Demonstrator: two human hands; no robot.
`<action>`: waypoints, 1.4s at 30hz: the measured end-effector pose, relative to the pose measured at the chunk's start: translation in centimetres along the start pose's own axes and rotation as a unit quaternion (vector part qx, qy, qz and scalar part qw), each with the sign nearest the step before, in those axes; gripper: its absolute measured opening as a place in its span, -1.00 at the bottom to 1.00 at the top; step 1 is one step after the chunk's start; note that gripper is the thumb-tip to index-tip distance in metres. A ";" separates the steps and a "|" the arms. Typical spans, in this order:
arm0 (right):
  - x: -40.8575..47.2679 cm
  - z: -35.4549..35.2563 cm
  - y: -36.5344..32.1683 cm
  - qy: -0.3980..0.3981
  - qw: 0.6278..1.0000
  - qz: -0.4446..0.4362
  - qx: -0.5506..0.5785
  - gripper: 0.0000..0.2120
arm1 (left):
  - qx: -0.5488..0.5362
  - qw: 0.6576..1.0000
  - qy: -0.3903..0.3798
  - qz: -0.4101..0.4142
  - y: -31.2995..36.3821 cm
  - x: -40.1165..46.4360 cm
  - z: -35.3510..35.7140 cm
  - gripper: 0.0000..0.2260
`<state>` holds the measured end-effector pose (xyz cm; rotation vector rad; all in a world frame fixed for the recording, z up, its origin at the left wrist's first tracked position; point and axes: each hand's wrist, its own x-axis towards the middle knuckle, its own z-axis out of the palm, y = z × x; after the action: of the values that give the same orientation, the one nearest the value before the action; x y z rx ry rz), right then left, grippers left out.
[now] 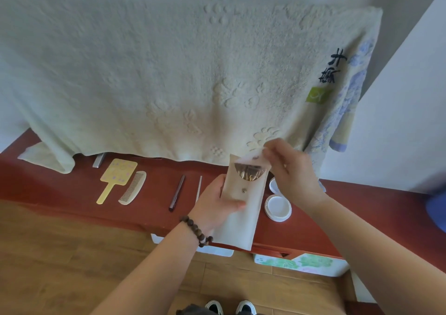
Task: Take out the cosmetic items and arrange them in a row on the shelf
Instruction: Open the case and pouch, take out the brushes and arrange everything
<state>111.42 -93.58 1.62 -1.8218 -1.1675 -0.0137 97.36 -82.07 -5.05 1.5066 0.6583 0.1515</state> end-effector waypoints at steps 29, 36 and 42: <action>0.0 2.2 1.8 -0.105 0.991 0.066 -0.052 -0.91 | -0.025 0.999 0.017 -0.023 0.4 -1.8 -0.6 -0.55; 2.0 2.0 1.8 -0.019 0.986 0.162 -0.023 -0.90 | 0.010 0.999 0.019 -0.034 0.0 -2.1 -1.1 -0.57; 1.5 3.2 1.9 -0.102 0.960 0.257 0.029 -0.80 | 0.013 0.998 0.053 -0.036 -0.7 -3.0 -1.6 -0.60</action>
<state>112.16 -90.43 -0.79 -2.0598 -0.7857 0.5125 93.91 -82.15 -4.68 1.5046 0.8008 0.1682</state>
